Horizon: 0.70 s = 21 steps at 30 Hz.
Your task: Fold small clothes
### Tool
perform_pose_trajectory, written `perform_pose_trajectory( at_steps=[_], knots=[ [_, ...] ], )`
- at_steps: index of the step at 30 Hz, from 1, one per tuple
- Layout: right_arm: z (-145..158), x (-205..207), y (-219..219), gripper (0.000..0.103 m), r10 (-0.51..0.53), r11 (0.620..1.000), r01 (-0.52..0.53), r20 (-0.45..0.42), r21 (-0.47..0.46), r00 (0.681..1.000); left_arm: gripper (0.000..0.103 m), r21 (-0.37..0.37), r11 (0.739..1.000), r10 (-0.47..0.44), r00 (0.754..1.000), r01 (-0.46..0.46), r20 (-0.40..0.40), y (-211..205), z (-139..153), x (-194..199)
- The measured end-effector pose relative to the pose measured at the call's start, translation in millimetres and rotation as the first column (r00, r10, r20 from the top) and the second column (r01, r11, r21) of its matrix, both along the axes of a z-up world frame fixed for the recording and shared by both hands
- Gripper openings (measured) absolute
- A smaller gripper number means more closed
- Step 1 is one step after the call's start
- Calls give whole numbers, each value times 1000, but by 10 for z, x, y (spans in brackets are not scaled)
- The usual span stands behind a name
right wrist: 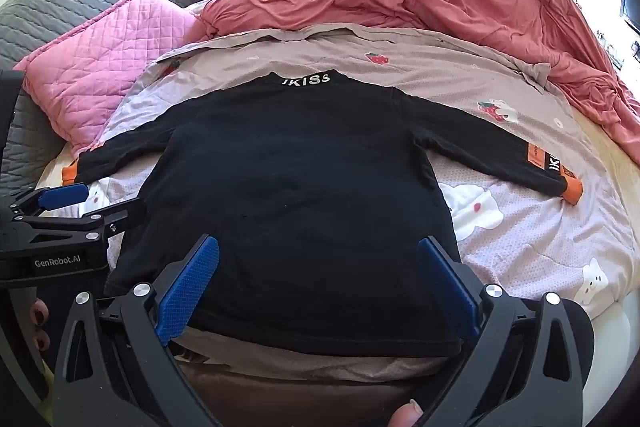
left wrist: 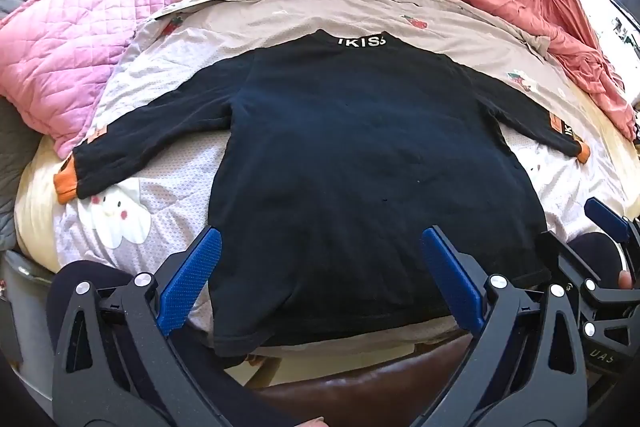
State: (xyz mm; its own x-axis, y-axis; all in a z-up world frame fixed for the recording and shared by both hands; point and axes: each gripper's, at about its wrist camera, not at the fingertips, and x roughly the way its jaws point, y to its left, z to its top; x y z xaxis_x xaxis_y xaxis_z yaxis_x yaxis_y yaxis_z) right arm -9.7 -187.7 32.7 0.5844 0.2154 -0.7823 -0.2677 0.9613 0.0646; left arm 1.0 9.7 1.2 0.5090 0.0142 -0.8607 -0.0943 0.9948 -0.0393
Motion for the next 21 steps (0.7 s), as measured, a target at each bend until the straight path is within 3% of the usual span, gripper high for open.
perform_pose_trajectory(
  at_steps=[21],
  knots=[
    [18,4,-5,99,0,1000,0,6,-5,1000,94,2,1000,7,1000,-7,5,-14,23,-21]
  ],
)
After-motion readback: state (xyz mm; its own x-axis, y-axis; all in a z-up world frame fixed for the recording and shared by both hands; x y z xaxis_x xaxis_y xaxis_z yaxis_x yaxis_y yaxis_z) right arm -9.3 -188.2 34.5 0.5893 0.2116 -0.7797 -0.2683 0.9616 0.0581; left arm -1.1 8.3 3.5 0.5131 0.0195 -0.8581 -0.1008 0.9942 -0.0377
